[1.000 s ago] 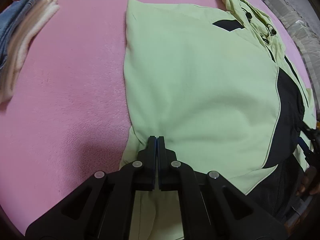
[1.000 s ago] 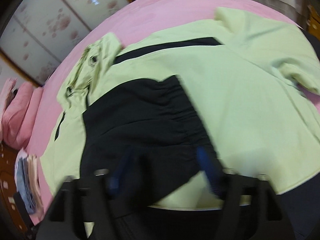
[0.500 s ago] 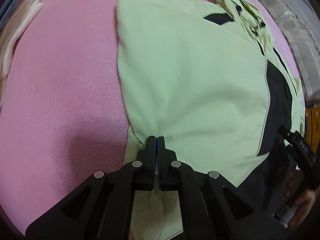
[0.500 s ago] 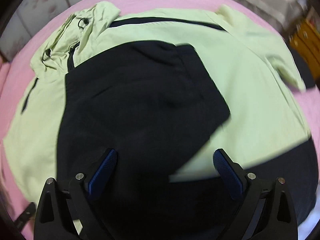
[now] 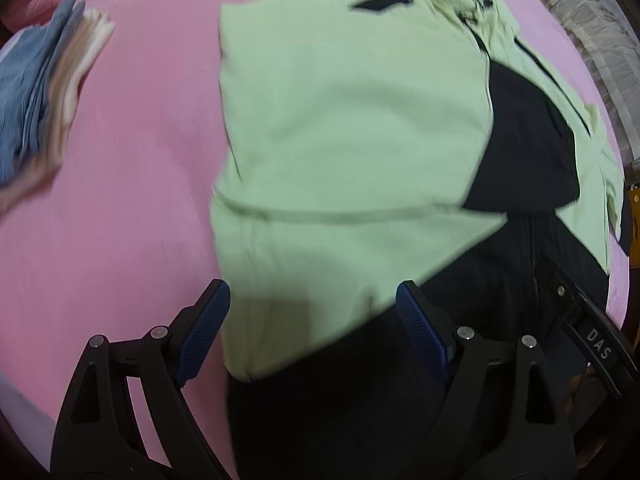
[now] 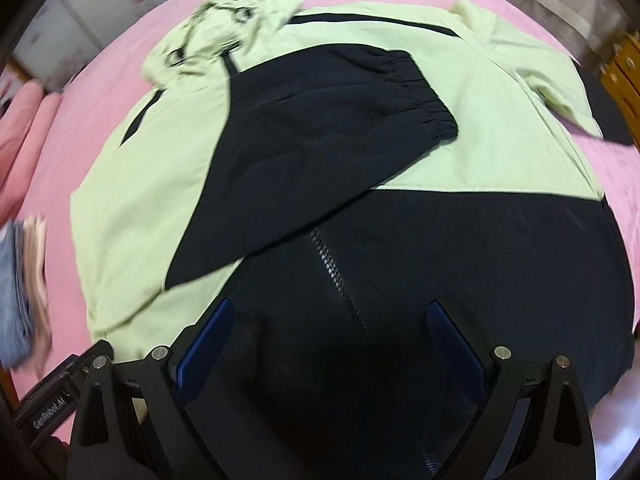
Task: Fold large clothes
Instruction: 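Open the right tool and withdraw it from the folded sleeve, then move the right tool to the other black sleeve cuff and grasp it, then lift the grasped sleeve off the bed with the right tool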
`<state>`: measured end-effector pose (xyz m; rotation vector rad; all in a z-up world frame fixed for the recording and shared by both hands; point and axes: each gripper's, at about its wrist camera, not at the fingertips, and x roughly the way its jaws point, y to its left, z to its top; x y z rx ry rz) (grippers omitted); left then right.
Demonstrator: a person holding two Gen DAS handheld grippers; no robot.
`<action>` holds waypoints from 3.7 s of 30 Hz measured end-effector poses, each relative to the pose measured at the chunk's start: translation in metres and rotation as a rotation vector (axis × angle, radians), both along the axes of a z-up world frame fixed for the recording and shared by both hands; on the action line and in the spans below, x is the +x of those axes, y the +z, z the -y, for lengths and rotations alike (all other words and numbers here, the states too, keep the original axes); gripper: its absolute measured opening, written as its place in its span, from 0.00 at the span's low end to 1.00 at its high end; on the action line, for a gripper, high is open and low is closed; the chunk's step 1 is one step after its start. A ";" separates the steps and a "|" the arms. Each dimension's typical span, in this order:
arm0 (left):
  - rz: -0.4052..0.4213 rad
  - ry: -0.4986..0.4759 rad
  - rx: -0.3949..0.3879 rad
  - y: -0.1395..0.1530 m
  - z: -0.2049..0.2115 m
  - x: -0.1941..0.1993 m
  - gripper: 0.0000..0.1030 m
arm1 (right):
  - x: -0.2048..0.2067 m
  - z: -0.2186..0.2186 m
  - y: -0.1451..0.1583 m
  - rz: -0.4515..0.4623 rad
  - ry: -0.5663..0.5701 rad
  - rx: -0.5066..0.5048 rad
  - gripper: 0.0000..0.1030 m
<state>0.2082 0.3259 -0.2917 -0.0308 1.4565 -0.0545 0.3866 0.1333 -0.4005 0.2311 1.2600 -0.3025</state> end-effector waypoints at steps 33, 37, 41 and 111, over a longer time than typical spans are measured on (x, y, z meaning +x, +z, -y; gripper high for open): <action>-0.018 -0.171 0.078 0.078 0.450 -0.032 0.81 | -0.084 0.457 0.071 0.013 -0.003 -0.008 0.96; -0.041 -0.226 0.096 0.070 0.483 -0.027 0.81 | -0.105 0.524 0.048 -0.034 -0.165 0.058 0.96; -0.067 -0.264 0.122 0.057 0.516 -0.023 0.81 | -0.126 0.592 0.035 -0.041 -0.320 0.126 0.96; 0.029 0.120 0.051 0.096 0.162 -0.005 0.81 | 0.110 0.332 0.163 0.620 0.299 0.278 0.01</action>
